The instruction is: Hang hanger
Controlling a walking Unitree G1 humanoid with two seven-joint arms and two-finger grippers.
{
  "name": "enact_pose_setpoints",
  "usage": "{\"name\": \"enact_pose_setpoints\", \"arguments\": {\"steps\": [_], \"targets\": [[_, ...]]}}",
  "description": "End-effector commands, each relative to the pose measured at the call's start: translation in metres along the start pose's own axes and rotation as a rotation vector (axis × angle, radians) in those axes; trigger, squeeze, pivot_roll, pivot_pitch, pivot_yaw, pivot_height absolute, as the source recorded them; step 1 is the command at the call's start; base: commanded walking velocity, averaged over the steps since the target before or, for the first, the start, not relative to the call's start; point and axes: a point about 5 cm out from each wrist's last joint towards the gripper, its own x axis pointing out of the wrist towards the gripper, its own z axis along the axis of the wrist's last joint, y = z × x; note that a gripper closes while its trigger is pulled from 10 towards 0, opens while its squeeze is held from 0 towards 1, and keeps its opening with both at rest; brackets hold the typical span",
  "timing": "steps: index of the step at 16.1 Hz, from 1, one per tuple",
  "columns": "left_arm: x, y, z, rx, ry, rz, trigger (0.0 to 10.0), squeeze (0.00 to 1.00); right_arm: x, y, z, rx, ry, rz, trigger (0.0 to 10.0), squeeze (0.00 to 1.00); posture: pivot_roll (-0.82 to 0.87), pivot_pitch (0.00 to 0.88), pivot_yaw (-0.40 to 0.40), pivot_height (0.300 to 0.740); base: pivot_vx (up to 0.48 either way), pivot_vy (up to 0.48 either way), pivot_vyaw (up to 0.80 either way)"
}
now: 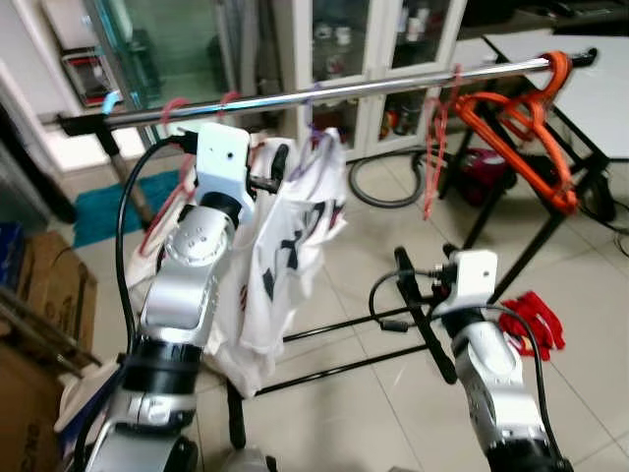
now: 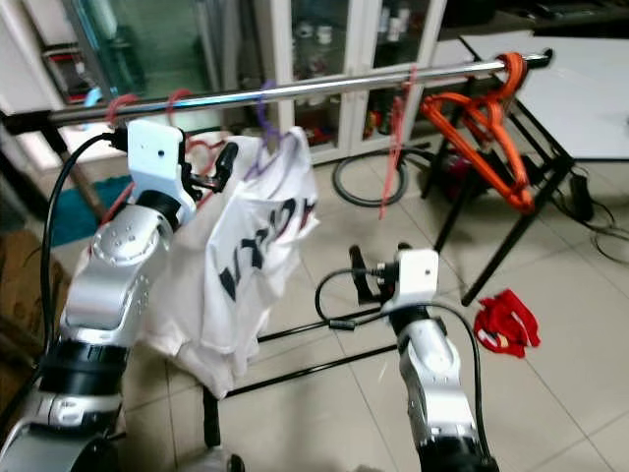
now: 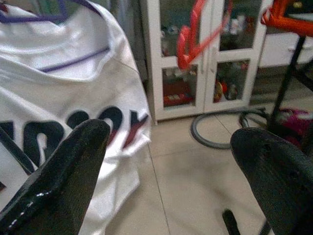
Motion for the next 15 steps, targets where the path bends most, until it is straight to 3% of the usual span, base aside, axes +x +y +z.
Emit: {"name": "enact_pose_setpoints", "arguments": {"steps": [1,5,9,12,15], "targets": [[0.011,0.009,-0.004,0.015,0.041,0.000,10.0,0.00,0.002,0.002,0.007,0.000,-0.026,0.003,10.0,0.00,0.04,0.000,0.058,0.740,0.000,0.000,0.00],[0.034,0.021,-0.015,-0.065,0.127,-0.007,10.0,0.00,-0.005,0.000,0.007,-0.004,-0.023,-0.014,10.0,0.00,0.00,0.000,0.083,0.740,0.000,0.000,0.00],[0.046,0.025,-0.007,-0.095,0.115,0.008,10.0,0.00,-0.010,-0.005,0.008,-0.012,-0.024,-0.038,10.0,0.00,-0.03,0.000,0.093,0.740,0.000,0.000,0.00],[0.054,0.021,0.004,-0.053,0.078,0.007,10.0,0.00,-0.012,-0.007,0.009,-0.014,-0.023,-0.055,10.0,0.00,-0.03,0.000,0.099,0.740,0.000,0.000,0.00],[0.052,0.017,0.006,-0.023,0.056,0.005,10.0,0.00,-0.014,-0.005,0.006,-0.014,-0.013,-0.055,10.0,0.00,-0.03,0.000,0.100,0.740,0.000,0.000,0.00]]}}
